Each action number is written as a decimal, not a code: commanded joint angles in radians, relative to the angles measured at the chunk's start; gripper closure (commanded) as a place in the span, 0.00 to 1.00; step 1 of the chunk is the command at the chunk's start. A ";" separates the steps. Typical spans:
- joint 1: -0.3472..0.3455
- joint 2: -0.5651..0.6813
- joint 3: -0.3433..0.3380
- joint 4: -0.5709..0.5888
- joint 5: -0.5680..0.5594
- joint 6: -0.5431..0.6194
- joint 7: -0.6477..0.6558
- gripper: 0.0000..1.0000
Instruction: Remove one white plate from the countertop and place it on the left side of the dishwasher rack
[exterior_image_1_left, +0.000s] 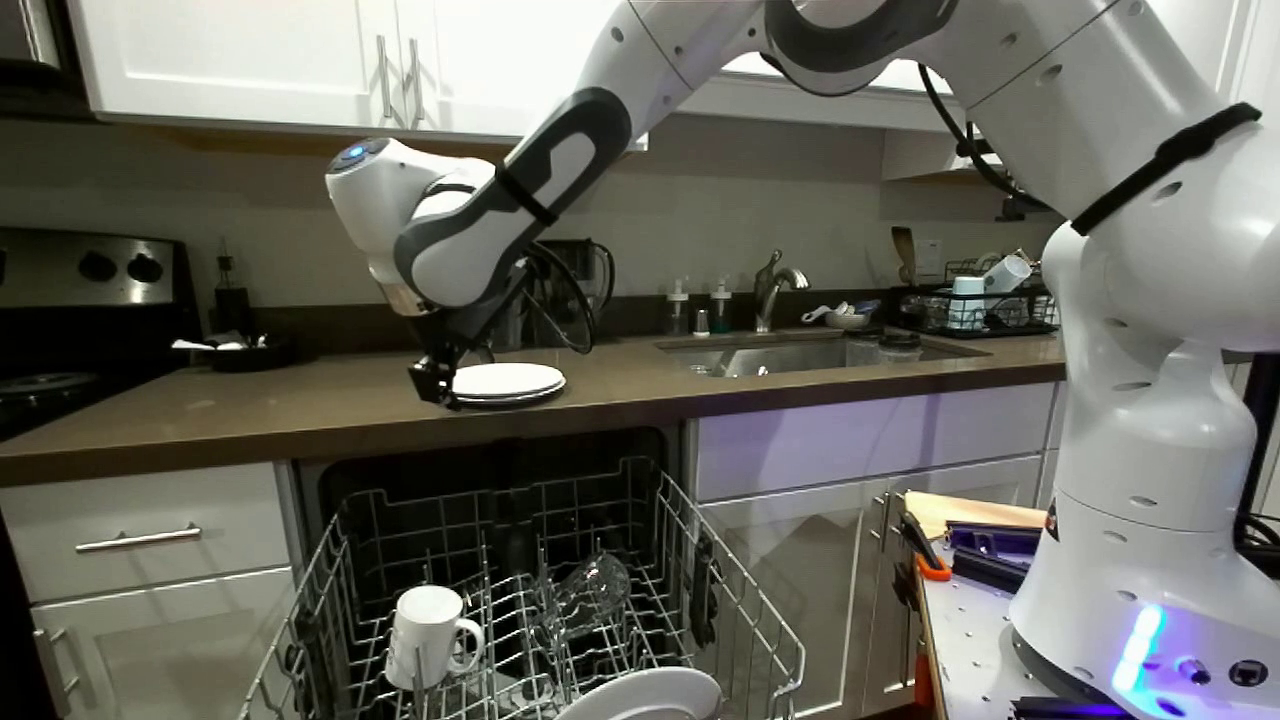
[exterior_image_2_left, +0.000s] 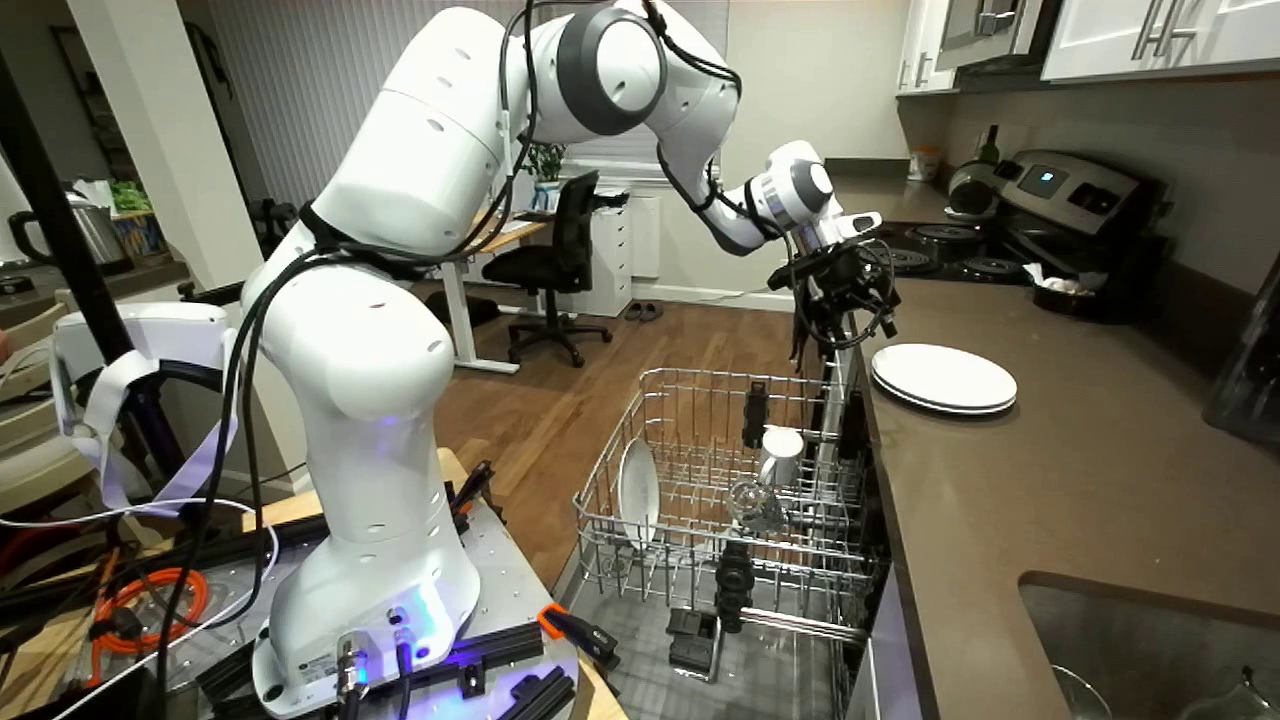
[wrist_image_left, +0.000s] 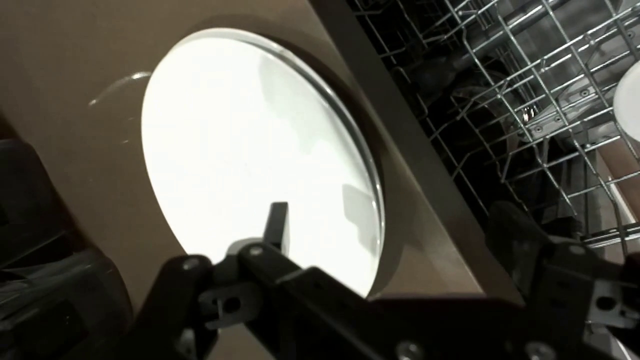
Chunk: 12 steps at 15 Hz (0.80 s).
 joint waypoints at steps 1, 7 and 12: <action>0.026 0.010 -0.025 0.028 -0.058 -0.043 0.031 0.00; 0.024 0.030 -0.010 0.049 -0.092 -0.111 0.020 0.00; 0.025 0.071 0.006 0.076 -0.089 -0.170 0.008 0.15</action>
